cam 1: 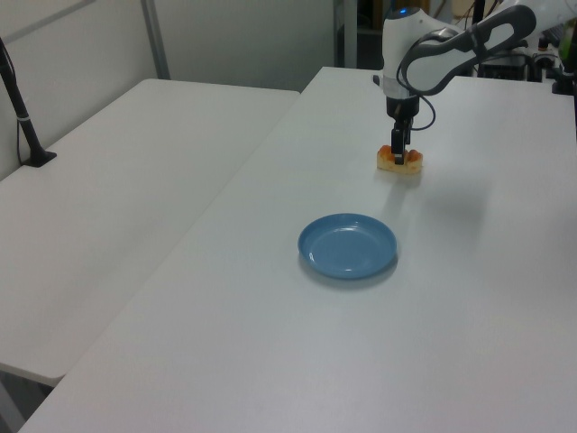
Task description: Put the bread on the table
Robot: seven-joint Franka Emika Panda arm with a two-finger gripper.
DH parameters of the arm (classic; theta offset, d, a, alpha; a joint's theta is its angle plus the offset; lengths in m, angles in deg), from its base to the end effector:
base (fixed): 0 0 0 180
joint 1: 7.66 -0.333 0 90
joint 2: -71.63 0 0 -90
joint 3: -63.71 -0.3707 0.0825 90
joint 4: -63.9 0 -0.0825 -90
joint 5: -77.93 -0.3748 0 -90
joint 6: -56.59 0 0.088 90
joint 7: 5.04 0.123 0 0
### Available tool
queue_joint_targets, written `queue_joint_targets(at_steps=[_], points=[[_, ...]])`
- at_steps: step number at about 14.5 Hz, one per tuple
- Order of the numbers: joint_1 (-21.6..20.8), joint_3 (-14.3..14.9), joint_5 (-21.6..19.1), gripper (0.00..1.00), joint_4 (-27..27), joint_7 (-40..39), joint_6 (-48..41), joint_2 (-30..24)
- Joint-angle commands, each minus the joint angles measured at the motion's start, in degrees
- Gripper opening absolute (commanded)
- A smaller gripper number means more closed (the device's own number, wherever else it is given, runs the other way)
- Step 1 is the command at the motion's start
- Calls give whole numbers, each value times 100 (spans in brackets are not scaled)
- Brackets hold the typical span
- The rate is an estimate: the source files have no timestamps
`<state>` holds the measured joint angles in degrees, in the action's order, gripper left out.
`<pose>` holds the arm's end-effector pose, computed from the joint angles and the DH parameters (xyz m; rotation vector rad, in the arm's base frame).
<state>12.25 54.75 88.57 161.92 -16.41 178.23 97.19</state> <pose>0.6593 -0.1516 0.3706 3.0551 0.1420 -0.0659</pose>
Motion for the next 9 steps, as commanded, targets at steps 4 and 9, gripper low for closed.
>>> queue_joint_targets(at_steps=[4, 9], points=[[-5, 44, -473, 100, -537, 943, -1992, -1472], [-311, 464, -1317, 100, -565, 1321, -2660, -2589]])
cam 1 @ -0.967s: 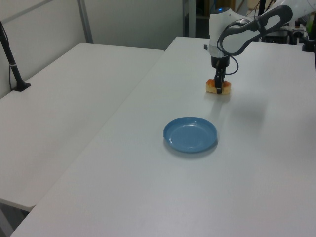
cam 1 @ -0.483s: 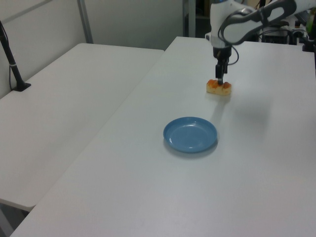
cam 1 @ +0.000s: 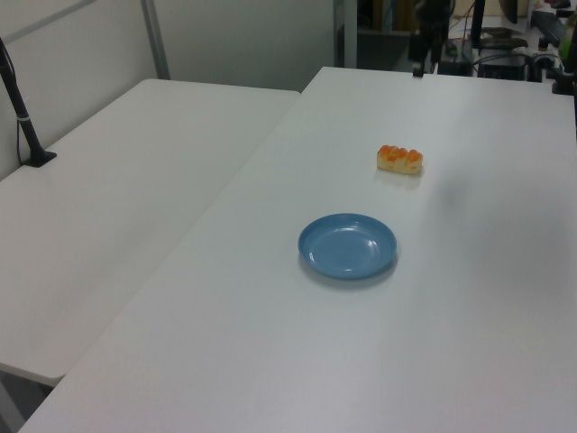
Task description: Put the bread on the table
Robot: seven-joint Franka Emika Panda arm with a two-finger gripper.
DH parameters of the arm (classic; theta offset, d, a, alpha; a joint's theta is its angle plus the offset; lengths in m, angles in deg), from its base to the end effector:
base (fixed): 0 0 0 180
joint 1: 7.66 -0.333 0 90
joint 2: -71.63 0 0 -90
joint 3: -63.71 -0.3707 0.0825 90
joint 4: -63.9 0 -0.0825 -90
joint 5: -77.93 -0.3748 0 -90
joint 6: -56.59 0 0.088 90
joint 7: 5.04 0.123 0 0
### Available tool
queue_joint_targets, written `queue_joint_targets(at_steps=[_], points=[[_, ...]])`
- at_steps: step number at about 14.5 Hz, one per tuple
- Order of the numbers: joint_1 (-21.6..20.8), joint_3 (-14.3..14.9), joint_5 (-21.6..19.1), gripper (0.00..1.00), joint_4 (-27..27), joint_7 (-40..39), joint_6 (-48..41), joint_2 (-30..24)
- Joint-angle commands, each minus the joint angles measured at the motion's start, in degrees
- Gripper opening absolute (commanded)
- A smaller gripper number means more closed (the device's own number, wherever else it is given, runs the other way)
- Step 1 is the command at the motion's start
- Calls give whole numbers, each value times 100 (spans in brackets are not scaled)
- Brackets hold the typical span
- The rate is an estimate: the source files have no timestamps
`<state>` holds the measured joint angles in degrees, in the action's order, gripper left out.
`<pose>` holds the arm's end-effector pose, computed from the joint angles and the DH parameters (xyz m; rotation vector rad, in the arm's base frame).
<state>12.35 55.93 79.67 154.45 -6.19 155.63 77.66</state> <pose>0.5805 -0.1337 0.6134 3.1059 -0.2965 0.0652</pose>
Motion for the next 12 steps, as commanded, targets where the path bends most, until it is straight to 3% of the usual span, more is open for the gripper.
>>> queue_joint_targets(at_steps=[1, 4, 5, 8, 12], points=[[-670, 582, -454, 100, 200, 351, -603, -786], [-1971, 1417, -411, 100, 252, 659, -772, -1042], [-2175, 1463, -402, 100, 261, 546, -738, -1033], [-2282, 1472, -393, 100, 419, -489, -702, -1016], [-2230, 1472, -402, 100, 420, -615, -386, -945]])
